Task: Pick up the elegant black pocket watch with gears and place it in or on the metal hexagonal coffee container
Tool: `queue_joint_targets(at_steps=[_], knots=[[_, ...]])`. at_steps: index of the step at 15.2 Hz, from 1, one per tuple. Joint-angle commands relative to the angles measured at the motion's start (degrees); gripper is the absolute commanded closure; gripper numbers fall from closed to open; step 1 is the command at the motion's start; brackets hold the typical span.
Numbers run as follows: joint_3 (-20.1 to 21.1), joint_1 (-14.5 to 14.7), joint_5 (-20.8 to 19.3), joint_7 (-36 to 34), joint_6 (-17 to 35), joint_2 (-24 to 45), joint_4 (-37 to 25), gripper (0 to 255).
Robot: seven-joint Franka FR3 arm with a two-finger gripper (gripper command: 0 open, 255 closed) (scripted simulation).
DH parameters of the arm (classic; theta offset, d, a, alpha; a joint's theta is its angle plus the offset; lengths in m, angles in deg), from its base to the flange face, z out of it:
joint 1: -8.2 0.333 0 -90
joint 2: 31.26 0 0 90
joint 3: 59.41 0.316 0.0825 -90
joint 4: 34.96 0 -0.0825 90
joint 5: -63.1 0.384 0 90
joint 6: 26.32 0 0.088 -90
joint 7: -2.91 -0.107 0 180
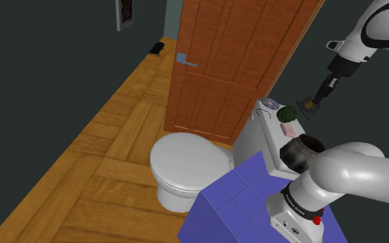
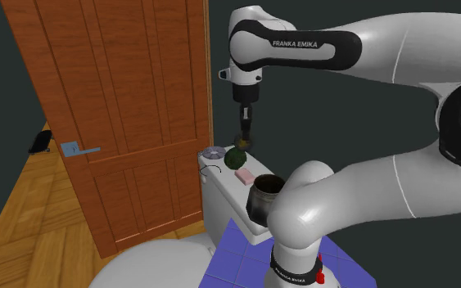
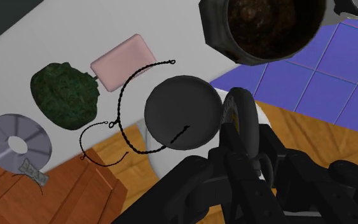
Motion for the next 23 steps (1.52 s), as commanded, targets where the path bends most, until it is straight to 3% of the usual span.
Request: queue_joint_targets(at_steps=[1, 8, 23], knots=[[1.1, -1.2, 0.0, 0.4, -3.7, -4.9, 1.3, 255], [4.5, -4.9, 1.0, 2.5, -17.3, -20.7, 3.9, 255], [1.0, -7.1, -2.4, 2.3, -11.3, -28.3, 17.6, 255]])
